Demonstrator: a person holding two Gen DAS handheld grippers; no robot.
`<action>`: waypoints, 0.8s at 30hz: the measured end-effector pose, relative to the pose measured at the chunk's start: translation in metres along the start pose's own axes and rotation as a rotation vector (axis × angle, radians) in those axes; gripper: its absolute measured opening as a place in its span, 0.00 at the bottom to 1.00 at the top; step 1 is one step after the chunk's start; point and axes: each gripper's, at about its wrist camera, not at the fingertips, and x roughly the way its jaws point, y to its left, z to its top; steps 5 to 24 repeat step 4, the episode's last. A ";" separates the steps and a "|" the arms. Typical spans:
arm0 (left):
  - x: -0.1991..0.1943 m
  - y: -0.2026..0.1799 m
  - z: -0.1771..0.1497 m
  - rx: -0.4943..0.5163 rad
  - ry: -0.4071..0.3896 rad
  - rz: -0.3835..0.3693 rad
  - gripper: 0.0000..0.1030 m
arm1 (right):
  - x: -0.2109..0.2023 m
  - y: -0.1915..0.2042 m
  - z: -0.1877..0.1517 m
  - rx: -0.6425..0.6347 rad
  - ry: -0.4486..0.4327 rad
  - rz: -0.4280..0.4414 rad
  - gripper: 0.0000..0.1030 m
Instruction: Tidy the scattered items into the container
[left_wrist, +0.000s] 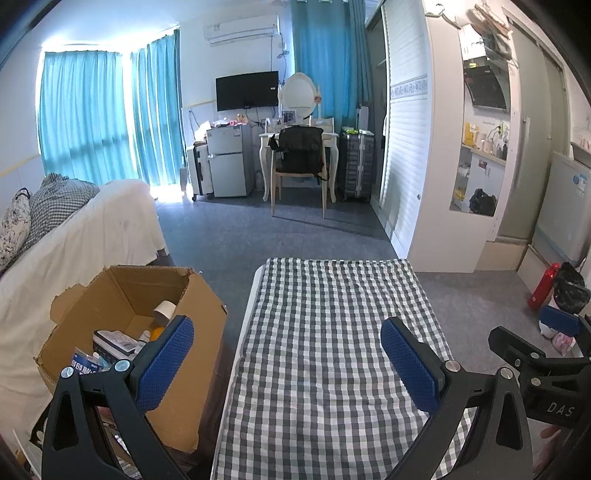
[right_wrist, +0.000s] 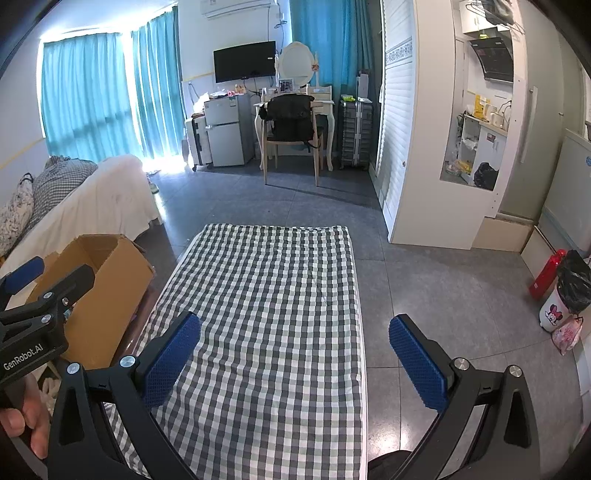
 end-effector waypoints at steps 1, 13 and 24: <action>0.000 0.000 0.000 0.000 0.000 0.000 1.00 | 0.000 -0.001 0.000 0.000 0.000 0.001 1.00; 0.001 0.001 0.002 -0.006 0.005 -0.001 1.00 | -0.001 -0.001 0.001 0.001 0.000 0.001 1.00; 0.001 0.001 0.002 -0.006 0.005 -0.001 1.00 | -0.001 -0.001 0.001 0.001 0.000 0.001 1.00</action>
